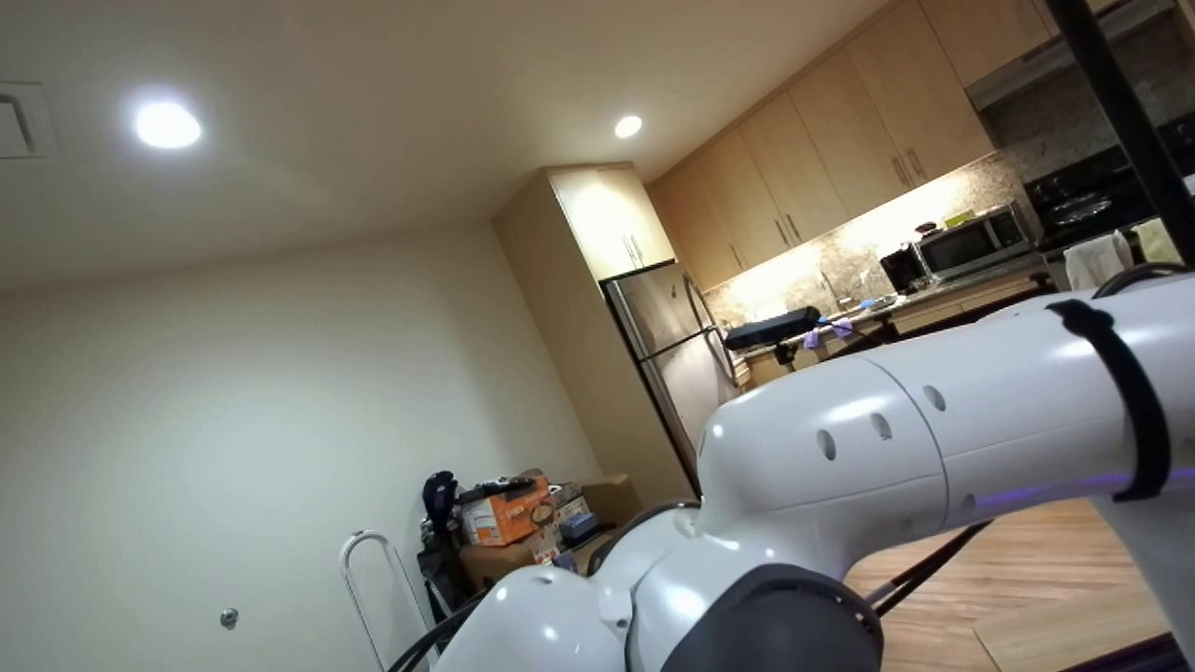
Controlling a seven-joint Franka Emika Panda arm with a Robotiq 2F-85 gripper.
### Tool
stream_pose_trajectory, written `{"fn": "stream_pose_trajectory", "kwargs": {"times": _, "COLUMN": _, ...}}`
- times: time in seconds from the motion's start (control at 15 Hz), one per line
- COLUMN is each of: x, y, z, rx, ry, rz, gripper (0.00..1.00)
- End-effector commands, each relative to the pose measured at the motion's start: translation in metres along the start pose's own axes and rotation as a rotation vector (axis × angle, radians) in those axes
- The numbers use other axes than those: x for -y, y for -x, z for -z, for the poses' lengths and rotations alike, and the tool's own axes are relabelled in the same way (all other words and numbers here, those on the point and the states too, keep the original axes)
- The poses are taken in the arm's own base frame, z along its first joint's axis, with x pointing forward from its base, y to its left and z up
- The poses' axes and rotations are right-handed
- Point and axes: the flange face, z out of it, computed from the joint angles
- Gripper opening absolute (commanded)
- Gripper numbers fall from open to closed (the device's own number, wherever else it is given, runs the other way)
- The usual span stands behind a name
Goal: Put the white short in the bag
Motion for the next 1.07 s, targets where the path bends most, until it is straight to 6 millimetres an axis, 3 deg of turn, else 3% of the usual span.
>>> {"fn": "stream_pose_trajectory", "kwargs": {"times": 0.0, "x": 0.001, "y": 0.001, "z": -0.001, "rx": 0.001, "ry": -0.002, "rz": 0.000, "gripper": 0.07}}
{"fn": "stream_pose_trajectory", "kwargs": {"times": 0.13, "x": -0.022, "y": 0.007, "z": 0.019, "rx": 0.051, "ry": 0.066, "rz": -0.029, "gripper": 0.08}}
{"fn": "stream_pose_trajectory", "kwargs": {"times": 0.27, "x": -0.059, "y": 0.017, "z": 0.058, "rx": 0.101, "ry": 0.158, "rz": -0.106, "gripper": 0.07}}
{"fn": "stream_pose_trajectory", "kwargs": {"times": 0.4, "x": -0.084, "y": 0.020, "z": 0.088, "rx": 0.140, "ry": 0.248, "rz": -0.170, "gripper": 0.07}}
{"fn": "stream_pose_trajectory", "kwargs": {"times": 0.6, "x": -0.126, "y": 0.020, "z": 0.150, "rx": 0.212, "ry": 0.391, "rz": -0.265, "gripper": 0.07}}
{"fn": "stream_pose_trajectory", "kwargs": {"times": 0.93, "x": -0.158, "y": 0.020, "z": 0.249, "rx": 0.357, "ry": 0.621, "rz": -0.396, "gripper": 0.06}}
{"fn": "stream_pose_trajectory", "kwargs": {"times": 1.0, "x": -0.159, "y": 0.015, "z": 0.215, "rx": 0.297, "ry": 0.562, "rz": -0.350, "gripper": 0.15}}
